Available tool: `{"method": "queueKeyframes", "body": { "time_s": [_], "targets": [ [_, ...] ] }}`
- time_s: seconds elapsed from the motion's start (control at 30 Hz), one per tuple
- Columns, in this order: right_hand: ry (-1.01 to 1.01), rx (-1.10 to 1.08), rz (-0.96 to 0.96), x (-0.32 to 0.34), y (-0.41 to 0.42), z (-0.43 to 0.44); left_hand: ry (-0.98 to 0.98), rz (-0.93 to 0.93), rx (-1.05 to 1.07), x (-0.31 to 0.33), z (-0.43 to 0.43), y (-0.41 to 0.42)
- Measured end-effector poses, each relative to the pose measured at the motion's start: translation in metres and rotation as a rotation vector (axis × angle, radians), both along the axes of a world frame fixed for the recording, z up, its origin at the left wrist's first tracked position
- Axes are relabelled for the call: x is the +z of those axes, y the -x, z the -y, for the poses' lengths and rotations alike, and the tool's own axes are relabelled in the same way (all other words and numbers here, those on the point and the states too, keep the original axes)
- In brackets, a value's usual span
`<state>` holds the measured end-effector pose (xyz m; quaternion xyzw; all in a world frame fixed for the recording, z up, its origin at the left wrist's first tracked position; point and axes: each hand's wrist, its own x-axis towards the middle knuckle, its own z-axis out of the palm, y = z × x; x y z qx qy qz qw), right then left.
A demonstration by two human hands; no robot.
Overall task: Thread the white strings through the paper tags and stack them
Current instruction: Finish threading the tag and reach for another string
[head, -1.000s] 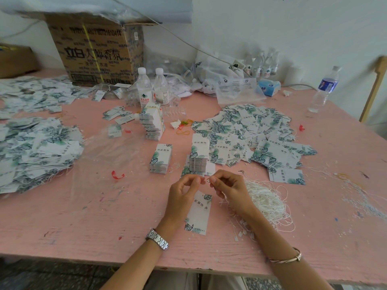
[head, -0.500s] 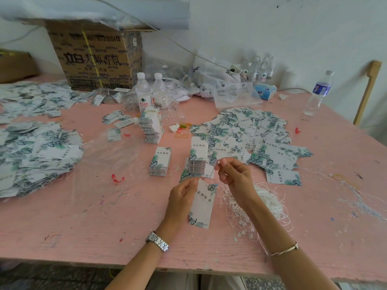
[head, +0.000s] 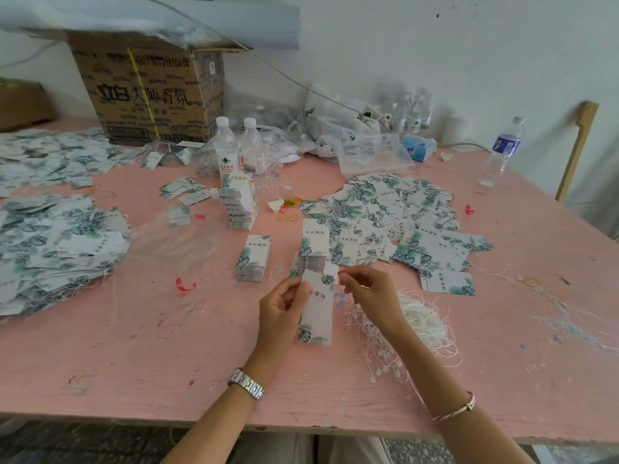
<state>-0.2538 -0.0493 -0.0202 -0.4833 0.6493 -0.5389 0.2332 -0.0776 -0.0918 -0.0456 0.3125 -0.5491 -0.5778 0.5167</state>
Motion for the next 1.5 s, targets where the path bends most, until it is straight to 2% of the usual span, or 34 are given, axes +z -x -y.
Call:
{"method": "queueKeyframes", "body": {
  "time_s": [0.1,0.13,0.23,0.33,0.47,0.6,0.93,1.03,1.17,1.33,1.5],
  "targets": [
    [-0.026,-0.039,-0.254,0.004,-0.009,-0.006,-0.042,-0.050,0.033,-0.002,0.003,0.001],
    [-0.005,-0.032,-0.272,0.006,-0.014,-0.010,-0.055,-0.057,0.046,-0.003,0.004,0.001],
    [0.019,0.093,-0.125,0.011,-0.029,-0.021,-0.067,-0.069,0.074,-0.006,0.005,0.000],
    [0.002,0.150,-0.081,0.007,-0.037,-0.027,-0.065,-0.063,0.096,-0.007,0.005,0.000],
    [0.042,0.159,-0.087,0.006,-0.038,-0.031,-0.080,-0.054,0.097,-0.008,0.007,0.001],
    [0.070,0.138,-0.174,0.011,-0.030,-0.032,-0.095,-0.057,0.069,-0.007,0.007,0.002],
    [0.037,0.219,-0.281,0.026,0.007,-0.036,-0.006,-0.032,-0.027,-0.007,0.004,0.005],
    [0.037,0.118,-0.231,0.036,0.036,-0.033,0.018,-0.015,-0.020,-0.007,0.005,0.004],
    [0.084,-0.162,-0.191,0.046,0.093,-0.028,0.030,0.019,-0.028,-0.008,0.005,0.003],
    [-0.013,-0.469,-0.401,0.035,0.156,-0.028,0.042,0.051,-0.045,-0.008,0.004,0.003],
    [-0.096,-0.585,-0.560,0.017,0.175,-0.038,0.044,0.076,-0.061,-0.007,0.003,0.003]
  ]
}}
